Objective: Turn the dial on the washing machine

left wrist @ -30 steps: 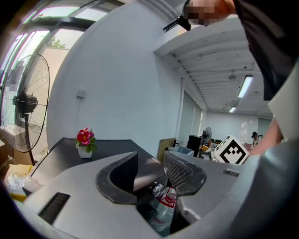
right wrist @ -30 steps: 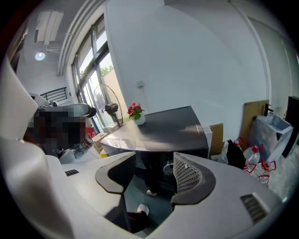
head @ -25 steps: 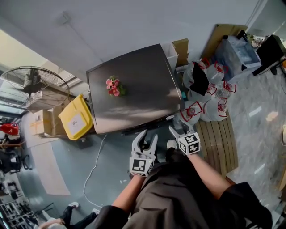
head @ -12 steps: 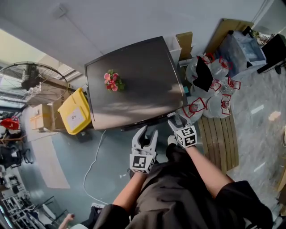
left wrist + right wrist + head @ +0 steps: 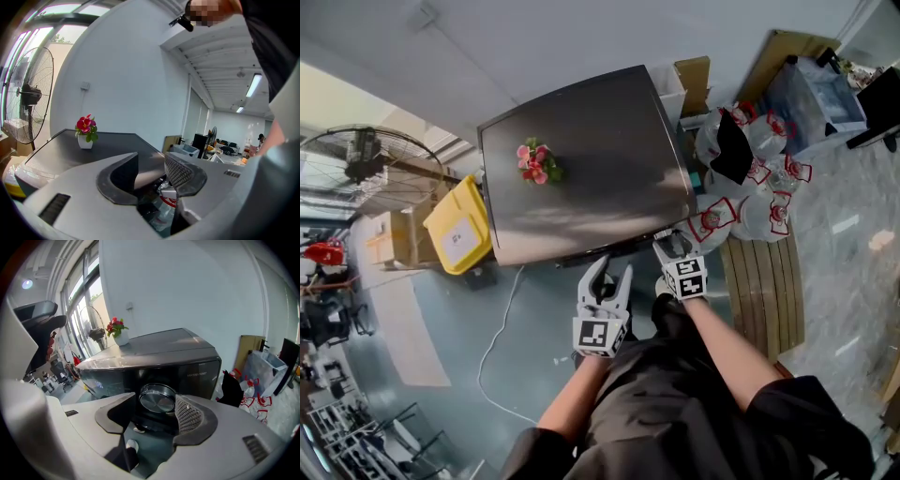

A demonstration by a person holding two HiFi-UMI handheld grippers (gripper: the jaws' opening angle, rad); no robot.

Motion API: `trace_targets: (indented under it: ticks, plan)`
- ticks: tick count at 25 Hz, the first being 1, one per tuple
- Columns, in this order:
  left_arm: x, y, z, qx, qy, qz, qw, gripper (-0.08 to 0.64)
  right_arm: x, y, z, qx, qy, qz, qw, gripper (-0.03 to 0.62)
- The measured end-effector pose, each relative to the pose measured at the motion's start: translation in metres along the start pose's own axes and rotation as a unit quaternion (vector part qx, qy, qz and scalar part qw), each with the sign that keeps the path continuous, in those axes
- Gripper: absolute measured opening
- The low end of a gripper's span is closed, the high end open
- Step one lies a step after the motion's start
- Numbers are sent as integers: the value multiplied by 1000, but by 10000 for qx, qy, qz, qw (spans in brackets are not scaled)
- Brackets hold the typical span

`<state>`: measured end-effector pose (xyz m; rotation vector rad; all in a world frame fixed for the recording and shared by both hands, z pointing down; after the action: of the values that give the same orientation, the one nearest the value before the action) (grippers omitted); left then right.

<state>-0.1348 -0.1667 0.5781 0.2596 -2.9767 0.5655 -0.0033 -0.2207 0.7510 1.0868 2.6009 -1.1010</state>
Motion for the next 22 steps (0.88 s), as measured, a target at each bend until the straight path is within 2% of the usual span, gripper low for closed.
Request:
trace_targets:
  ticks: [8,14,22]
  plan:
    - [1,0,-5,37,-46,14,10000,152,-5,-5,-1,-12,-45,-130,9999,232]
    - [-2,1,-8,59,-47,-7,10000,152,-7,-3,-1,-133,-203,-12,9997,232]
    - [-7,1,-4,8,21,-66,10000,152,-14,0,-5,-505,-1167,567,9903,233]
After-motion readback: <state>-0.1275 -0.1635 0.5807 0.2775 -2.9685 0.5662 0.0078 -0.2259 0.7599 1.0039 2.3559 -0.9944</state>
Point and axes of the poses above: the fingertips, and each gripper's own axes: y backward along the fingers, x to its left, z out of its top, the point moved 2 cm from there along y, backward along the fingers, and after that the axes turned 14 degrees about z, right-handed, at the moved point
